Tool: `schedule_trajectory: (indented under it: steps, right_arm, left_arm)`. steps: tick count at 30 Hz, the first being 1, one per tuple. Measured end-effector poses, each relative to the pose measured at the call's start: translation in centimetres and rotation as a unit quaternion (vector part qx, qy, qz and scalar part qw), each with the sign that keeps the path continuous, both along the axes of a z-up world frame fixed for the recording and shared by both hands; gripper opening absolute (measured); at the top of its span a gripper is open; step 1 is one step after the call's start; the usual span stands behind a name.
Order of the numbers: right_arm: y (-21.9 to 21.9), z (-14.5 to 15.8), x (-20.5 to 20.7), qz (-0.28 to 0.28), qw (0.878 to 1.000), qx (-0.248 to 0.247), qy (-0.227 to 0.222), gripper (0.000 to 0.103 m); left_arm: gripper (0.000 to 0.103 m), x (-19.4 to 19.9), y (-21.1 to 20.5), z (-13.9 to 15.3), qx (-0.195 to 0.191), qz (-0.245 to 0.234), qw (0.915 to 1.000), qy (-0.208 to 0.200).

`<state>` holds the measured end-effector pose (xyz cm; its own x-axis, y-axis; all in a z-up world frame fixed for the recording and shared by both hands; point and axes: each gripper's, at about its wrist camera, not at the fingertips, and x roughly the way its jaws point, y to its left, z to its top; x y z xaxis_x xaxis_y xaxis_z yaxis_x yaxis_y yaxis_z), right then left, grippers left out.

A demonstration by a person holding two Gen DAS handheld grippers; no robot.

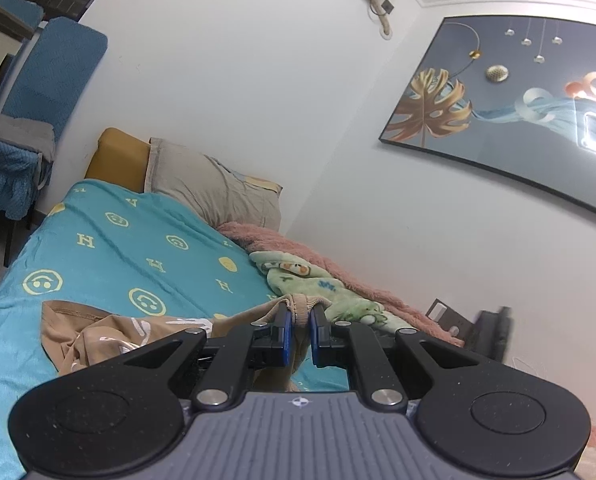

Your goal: Fold clothes

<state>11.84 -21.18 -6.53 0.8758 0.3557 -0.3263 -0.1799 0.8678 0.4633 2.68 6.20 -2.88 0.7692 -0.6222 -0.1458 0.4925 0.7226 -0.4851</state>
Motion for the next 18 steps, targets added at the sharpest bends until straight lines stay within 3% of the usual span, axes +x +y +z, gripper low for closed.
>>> schedule_trajectory:
  steps: [4,11,18]
  right_arm:
    - [1.0,-0.4,1.3,0.008,0.999,-0.03,0.006,0.003]
    - [-1.6,3.5,-1.5,-0.03,0.996,0.01,-0.088,0.003]
    - [-1.5,3.3,-2.5,0.022,0.999,-0.001,-0.037,0.008]
  left_arm:
    - [0.01,0.2,0.6,-0.2,-0.01,0.013,0.9998,0.013]
    - [0.012,1.5,0.4,-1.0,0.015,0.028,0.9984,0.047]
    - [0.012,1.9,0.5,-1.1,0.02,0.049,0.9974,0.049]
